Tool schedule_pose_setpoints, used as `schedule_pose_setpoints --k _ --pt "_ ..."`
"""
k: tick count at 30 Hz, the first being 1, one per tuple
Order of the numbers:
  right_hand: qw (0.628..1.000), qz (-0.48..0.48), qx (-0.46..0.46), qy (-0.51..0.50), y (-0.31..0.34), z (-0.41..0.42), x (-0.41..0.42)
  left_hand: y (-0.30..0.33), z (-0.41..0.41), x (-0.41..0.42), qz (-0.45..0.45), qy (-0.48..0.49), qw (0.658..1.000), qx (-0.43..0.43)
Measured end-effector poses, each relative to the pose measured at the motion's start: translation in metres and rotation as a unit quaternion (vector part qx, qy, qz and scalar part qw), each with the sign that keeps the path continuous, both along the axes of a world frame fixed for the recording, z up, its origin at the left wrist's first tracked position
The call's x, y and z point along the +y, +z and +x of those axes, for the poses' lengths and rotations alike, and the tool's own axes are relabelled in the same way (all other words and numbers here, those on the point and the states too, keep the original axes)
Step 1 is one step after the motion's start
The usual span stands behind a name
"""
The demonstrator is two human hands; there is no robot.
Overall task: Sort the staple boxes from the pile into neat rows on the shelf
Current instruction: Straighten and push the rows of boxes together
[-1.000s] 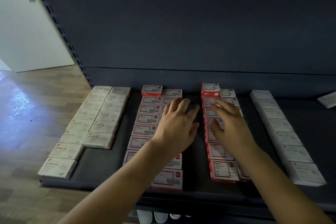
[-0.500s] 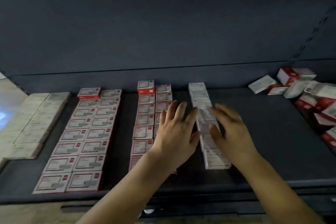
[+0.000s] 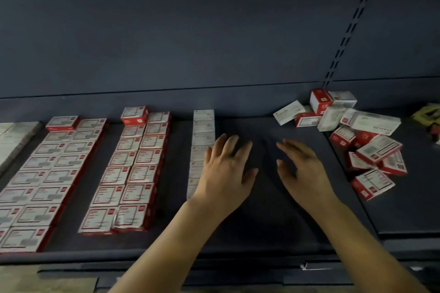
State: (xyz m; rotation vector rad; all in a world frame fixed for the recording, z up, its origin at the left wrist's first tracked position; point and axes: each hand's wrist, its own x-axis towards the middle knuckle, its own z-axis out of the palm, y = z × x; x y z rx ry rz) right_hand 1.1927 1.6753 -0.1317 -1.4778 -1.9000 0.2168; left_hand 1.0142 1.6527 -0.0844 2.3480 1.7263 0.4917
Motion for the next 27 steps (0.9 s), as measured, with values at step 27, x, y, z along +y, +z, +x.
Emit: schedule_pose_setpoints --k 27 --pt "0.975 -0.078 0.059 -0.201 0.047 0.074 0.124 -0.012 0.068 0.066 -0.061 0.025 0.997 0.041"
